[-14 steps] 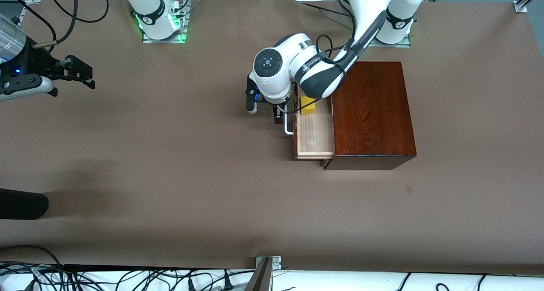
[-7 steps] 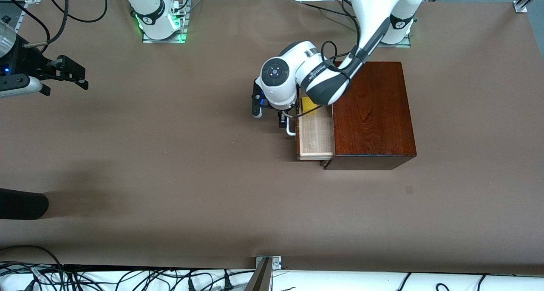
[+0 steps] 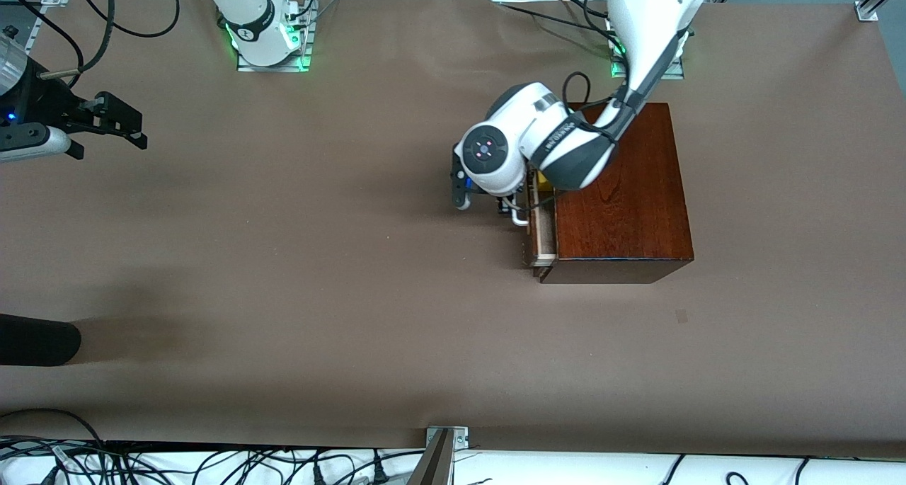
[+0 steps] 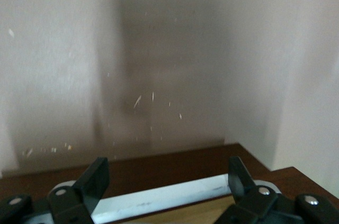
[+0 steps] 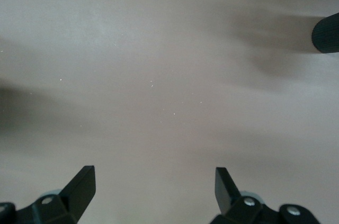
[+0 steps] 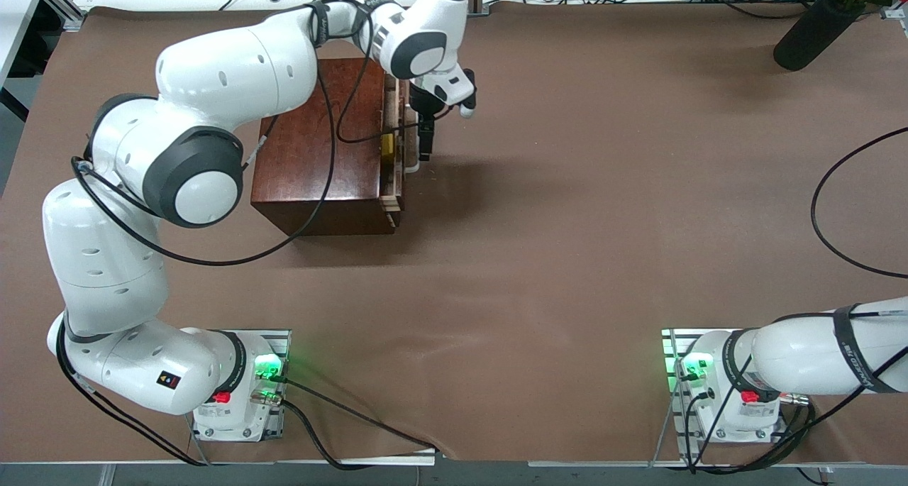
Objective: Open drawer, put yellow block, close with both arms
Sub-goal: 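Push the drawer shut into the box with the left gripper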
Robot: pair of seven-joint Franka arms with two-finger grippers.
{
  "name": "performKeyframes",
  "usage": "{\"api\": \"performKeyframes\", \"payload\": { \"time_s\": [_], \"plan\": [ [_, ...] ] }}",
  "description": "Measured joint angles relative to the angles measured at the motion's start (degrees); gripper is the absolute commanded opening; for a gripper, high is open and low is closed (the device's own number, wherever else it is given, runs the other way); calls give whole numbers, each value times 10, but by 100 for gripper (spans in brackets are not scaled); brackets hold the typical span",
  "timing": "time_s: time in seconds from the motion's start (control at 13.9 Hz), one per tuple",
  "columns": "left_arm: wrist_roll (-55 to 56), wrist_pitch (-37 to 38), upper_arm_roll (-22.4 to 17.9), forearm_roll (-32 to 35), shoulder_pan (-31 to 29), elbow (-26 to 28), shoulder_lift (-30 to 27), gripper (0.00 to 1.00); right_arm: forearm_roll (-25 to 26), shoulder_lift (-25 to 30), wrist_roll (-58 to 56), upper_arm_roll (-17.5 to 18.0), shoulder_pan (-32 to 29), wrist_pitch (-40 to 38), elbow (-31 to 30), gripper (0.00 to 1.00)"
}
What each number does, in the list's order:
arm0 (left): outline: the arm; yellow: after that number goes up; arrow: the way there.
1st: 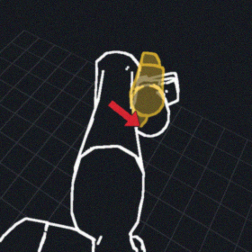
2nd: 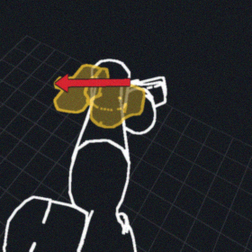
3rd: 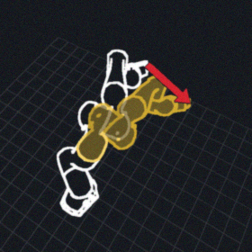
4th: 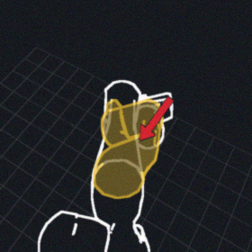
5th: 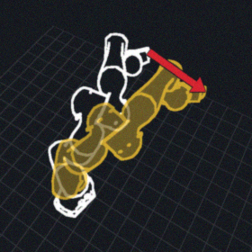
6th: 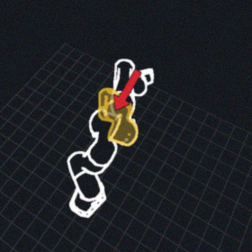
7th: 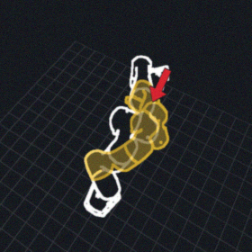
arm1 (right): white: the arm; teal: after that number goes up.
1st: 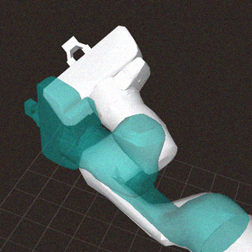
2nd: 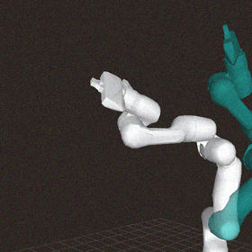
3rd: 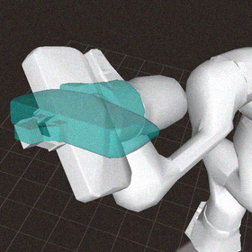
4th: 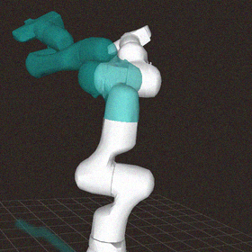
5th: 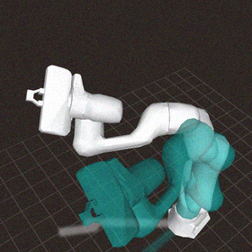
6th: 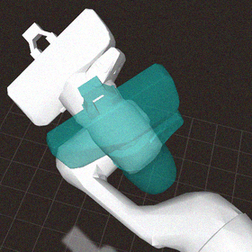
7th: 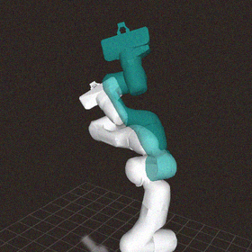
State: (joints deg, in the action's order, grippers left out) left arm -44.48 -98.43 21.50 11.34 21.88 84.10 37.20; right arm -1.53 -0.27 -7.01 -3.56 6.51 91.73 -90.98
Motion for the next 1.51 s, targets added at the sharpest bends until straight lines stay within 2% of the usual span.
{"api": "performKeyframes", "payload": {
  "time_s": [0.29, 1.08, 1.3, 1.51],
  "plan": [
    [-3, 26, 0, 0, -8, 0, -5, 100, 0, 0, 0, 1, 0, 0, 0, 100],
    [-3, 31, 0, 0, -16, 0, -11, 100, 0, 0, 0, 4, 0, 0, 1, 100],
    [-3, 32, -1, 0, -26, 0, -40, 100, 0, 0, 0, 4, 1, 0, 1, 100],
    [-3, 35, -1, 0, -63, -2, -76, 100, 0, 0, 0, 5, 1, 0, 1, 100]
  ]
}}
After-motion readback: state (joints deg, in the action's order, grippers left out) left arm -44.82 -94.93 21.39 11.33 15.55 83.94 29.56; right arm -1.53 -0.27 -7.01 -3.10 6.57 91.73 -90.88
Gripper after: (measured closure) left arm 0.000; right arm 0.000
